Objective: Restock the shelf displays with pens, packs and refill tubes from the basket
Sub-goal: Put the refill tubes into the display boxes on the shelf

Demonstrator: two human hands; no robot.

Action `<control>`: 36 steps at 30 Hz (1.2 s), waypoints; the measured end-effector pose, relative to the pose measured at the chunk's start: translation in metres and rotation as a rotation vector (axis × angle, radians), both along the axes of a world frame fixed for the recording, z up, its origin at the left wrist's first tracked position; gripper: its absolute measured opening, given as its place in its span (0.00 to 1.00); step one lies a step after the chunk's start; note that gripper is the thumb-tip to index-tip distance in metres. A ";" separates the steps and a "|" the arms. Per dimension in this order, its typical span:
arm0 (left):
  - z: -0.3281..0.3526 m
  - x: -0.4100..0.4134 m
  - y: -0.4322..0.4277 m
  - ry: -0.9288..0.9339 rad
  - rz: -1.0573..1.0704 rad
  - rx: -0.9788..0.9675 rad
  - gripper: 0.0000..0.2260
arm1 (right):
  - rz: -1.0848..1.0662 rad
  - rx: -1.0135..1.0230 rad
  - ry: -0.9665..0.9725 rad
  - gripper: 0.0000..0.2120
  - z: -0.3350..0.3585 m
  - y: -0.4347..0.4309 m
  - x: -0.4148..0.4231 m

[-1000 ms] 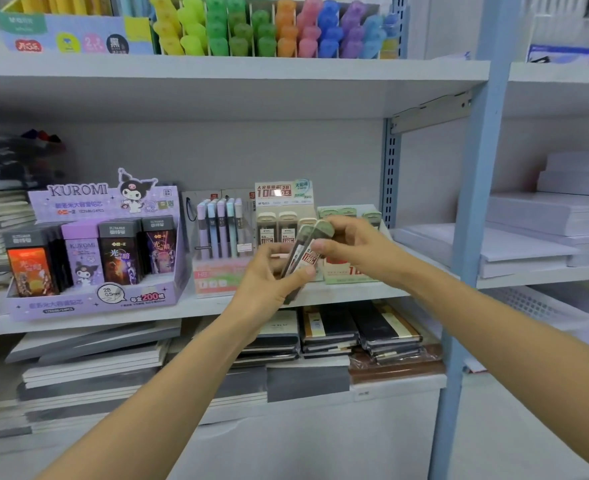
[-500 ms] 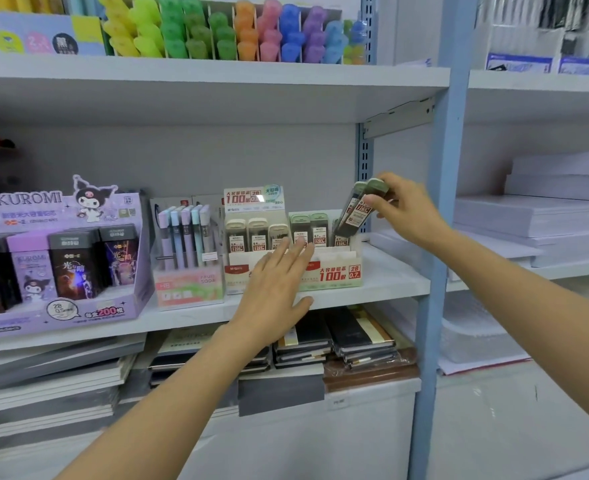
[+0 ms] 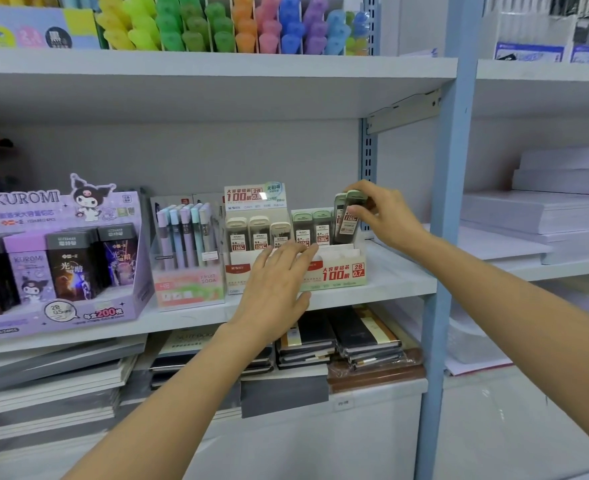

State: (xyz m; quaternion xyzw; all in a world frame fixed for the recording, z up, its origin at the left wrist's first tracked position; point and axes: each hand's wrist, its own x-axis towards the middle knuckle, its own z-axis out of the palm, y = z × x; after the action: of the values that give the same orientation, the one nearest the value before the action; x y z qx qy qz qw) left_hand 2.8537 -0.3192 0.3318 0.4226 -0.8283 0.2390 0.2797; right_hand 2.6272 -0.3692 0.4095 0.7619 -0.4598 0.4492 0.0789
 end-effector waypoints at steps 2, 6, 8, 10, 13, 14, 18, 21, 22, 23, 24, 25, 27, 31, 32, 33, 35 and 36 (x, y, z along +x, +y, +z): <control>0.000 0.000 0.000 0.006 -0.002 0.002 0.31 | 0.014 0.024 0.006 0.10 0.001 -0.002 0.001; 0.000 -0.001 0.000 0.007 0.002 0.010 0.31 | 0.026 0.087 -0.006 0.14 0.002 -0.008 0.007; 0.000 -0.001 0.000 0.000 0.006 0.012 0.31 | 0.004 0.081 -0.025 0.17 0.000 -0.012 0.010; -0.001 0.000 -0.001 -0.004 0.009 0.016 0.32 | -0.056 0.067 0.007 0.17 -0.005 -0.018 0.012; -0.003 0.000 -0.002 -0.006 0.010 0.008 0.32 | -0.138 0.101 0.041 0.16 -0.011 -0.024 0.012; -0.003 0.000 -0.002 -0.004 0.007 0.006 0.32 | -0.136 0.130 0.042 0.16 -0.012 -0.025 0.011; -0.003 0.001 -0.001 -0.006 -0.015 0.036 0.33 | -0.094 0.206 0.085 0.20 -0.012 -0.015 0.005; -0.007 0.005 0.007 0.058 -0.082 0.054 0.32 | -0.052 0.029 0.033 0.19 -0.020 0.008 0.006; -0.012 0.007 0.012 0.108 -0.109 0.036 0.30 | -0.019 -0.052 0.002 0.17 -0.025 0.018 0.009; -0.019 0.011 0.018 0.154 -0.131 0.001 0.27 | 0.030 -0.109 -0.024 0.14 -0.033 0.030 0.013; -0.029 0.015 0.023 0.191 -0.143 -0.041 0.23 | 0.089 -0.131 -0.043 0.12 -0.043 0.043 0.018; -0.042 0.019 0.029 0.215 -0.145 -0.060 0.19 | 0.154 -0.108 -0.054 0.10 -0.057 0.055 0.025; -0.078 0.028 0.041 0.227 -0.147 0.018 0.12 | 0.300 0.063 -0.065 0.07 -0.093 0.078 0.042; -0.175 0.046 0.068 0.256 -0.066 0.548 0.06 | 0.443 0.498 0.102 0.08 -0.188 0.100 0.072; -0.202 0.051 0.075 0.240 -0.029 0.706 0.05 | 0.453 0.618 0.140 0.08 -0.216 0.101 0.079; -0.230 0.056 0.081 0.206 -0.003 0.848 0.05 | 0.458 0.734 0.168 0.07 -0.245 0.102 0.084; -0.285 0.067 0.097 0.119 0.026 1.081 0.06 | 0.454 0.946 0.213 0.07 -0.308 0.105 0.094; -0.310 0.072 0.104 0.079 0.036 1.157 0.07 | 0.445 1.018 0.249 0.07 -0.340 0.108 0.098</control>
State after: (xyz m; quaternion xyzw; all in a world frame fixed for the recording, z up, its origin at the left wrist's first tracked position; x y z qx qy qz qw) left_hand 2.9256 -0.2150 0.0214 0.5294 -0.8057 -0.2640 0.0295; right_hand 2.7248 -0.2613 0.0696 0.8296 -0.4340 0.0836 -0.3413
